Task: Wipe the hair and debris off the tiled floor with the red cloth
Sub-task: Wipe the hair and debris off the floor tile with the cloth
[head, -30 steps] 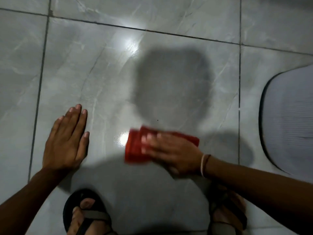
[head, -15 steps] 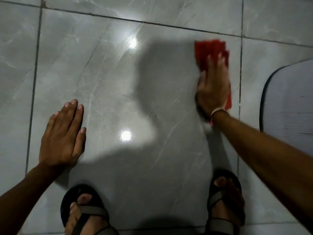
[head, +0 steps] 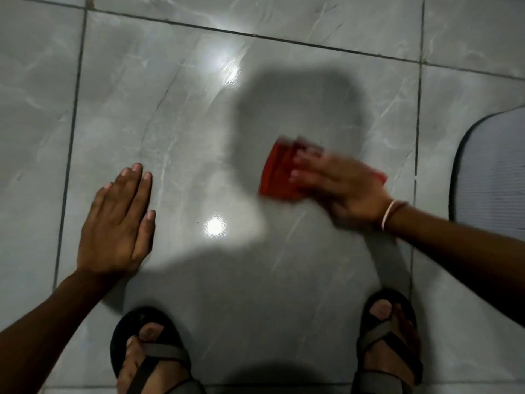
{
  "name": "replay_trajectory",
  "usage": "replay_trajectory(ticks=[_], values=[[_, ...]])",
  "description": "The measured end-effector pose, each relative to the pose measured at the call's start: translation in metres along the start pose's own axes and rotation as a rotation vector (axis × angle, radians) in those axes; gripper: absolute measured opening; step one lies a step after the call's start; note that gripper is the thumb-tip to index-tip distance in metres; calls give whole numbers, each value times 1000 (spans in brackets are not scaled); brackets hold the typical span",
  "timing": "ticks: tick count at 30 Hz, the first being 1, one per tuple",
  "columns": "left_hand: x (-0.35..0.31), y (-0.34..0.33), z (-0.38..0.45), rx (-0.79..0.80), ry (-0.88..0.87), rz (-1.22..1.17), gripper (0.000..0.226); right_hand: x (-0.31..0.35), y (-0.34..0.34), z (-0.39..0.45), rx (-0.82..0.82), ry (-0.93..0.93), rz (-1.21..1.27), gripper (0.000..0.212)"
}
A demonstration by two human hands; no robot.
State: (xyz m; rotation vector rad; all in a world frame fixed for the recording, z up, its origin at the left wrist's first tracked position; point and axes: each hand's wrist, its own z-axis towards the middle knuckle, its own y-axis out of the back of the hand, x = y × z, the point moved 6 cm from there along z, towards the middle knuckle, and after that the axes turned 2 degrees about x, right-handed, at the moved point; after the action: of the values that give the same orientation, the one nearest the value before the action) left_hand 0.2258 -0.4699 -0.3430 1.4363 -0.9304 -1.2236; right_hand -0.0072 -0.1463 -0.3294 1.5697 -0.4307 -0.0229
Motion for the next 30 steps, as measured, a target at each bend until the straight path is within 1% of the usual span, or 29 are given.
replay_trajectory(ticks=[2, 3, 5, 6, 7, 8, 9, 10, 12, 13, 15, 16, 17, 18, 19, 22, 24, 26, 28, 30], values=[[0, 1, 0, -11, -3, 9, 64, -55, 27, 30, -170, -410, 15, 50], [0, 1, 0, -6, 1, 13, 64, -71, 35, 45, -262, -604, 35, 51], [-1, 1, 1, 18, 9, 16, 65, -83, 44, 76, -408, -953, 86, 51], [-1, 1, 1, 32, 8, 18, 65, -79, 44, 92, -449, -1094, 106, 53], [-2, 1, 1, 41, 6, 17, 65, -71, 42, 107, -476, -1195, 124, 55], [-2, 1, 2, 43, 5, 14, 65, -57, 40, 123, -479, -1242, 152, 58], [-2, 2, 1, 41, 8, 10, 65, -36, 36, 137, -460, -1216, 181, 60], [-2, 2, 1, 36, 14, 6, 65, -8, 29, 149, -433, -1109, 193, 60], [-4, 3, 1, 26, 9, -4, 64, 61, 7, 150, -345, -723, 185, 59], [-4, 4, 1, 22, 5, -6, 64, 98, -5, 133, -268, -508, 200, 60], [-4, 4, 1, 20, 8, -1, 64, 150, -27, 71, -49, -120, 191, 62], [-4, 4, 1, 20, 11, 1, 64, 159, -36, 32, 56, 38, 142, 62], [-4, 4, 1, 19, 13, 3, 64, 153, -40, -5, 127, 142, 97, 60], [-4, 4, 1, 20, 15, 6, 63, 136, -39, -35, 152, 172, 60, 58], [-4, 5, 2, 21, 20, 8, 63, 112, -34, -55, 153, 135, 36, 56], [-4, 4, 1, 31, 25, 13, 63, 29, -9, -65, 88, -151, 11, 55], [-4, 3, 0, 38, 26, 11, 63, -13, 10, -32, -22, -357, 64, 58], [-2, 2, 1, 49, 24, 12, 64, -33, 22, 21, -131, -504, 80, 58], [-2, 2, 2, 65, 31, 16, 64, -32, 23, 73, -206, -561, 99, 59], [-3, 1, 2, 85, 54, 24, 64, -4, 15, 111, -218, -486, 148, 66]])
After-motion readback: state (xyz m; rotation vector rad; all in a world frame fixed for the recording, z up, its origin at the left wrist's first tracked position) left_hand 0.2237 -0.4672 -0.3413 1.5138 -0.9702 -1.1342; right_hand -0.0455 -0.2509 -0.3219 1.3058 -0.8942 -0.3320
